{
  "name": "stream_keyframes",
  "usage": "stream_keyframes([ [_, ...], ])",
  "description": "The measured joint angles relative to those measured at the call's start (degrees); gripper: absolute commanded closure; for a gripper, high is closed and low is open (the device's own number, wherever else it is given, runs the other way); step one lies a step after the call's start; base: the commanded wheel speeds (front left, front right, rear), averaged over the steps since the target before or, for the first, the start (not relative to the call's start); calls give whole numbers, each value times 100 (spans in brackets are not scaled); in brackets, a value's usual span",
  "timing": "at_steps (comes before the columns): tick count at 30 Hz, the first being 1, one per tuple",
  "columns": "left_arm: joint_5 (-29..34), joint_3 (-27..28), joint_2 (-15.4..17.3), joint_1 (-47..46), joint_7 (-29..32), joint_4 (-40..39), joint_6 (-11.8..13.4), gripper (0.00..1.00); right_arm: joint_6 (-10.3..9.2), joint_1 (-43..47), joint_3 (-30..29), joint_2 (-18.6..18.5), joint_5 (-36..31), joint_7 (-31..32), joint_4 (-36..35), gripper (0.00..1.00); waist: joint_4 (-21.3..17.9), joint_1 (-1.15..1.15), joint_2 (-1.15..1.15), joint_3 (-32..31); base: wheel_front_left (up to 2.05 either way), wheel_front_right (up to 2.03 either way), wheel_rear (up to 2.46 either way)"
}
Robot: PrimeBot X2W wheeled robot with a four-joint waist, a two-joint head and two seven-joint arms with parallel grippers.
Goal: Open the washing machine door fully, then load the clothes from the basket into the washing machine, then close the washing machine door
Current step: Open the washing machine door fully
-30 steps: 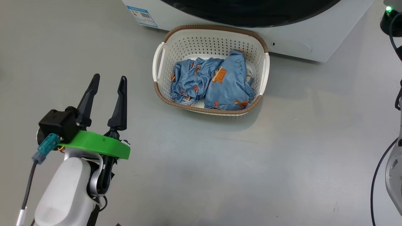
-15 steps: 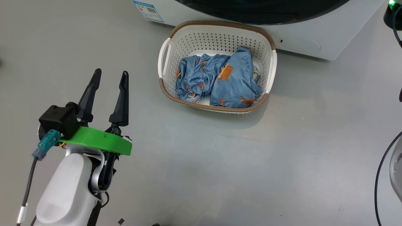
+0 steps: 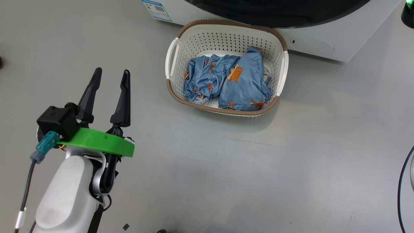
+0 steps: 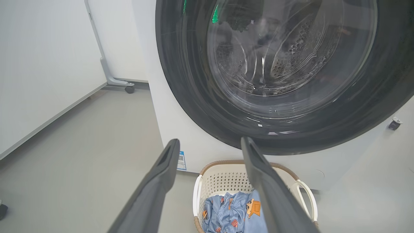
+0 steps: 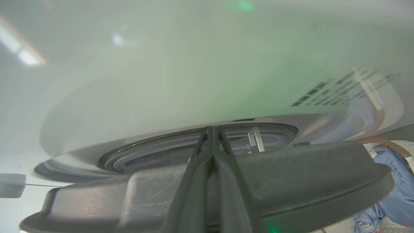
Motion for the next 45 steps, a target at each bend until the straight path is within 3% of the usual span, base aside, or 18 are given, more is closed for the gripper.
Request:
stream_keyframes([
  [13, 10, 66, 7, -41, 0, 3, 0, 0, 13, 240, 247, -88, 281, 1245, -22, 100, -85, 0, 0, -139, 0, 0, 0],
  [29, 107, 51, 26, -9, 0, 2, 0, 0, 177, 1033, 632, 103, 739, 2982, -276, 100, -148, 0, 0, -447, 0, 0, 0],
  [45, 118, 15, 66, 143, 0, -5, 0, 0, 164, 1808, 1027, 219, 998, 4112, -865, 100, -122, 0, 0, -788, 0, 0, 0],
])
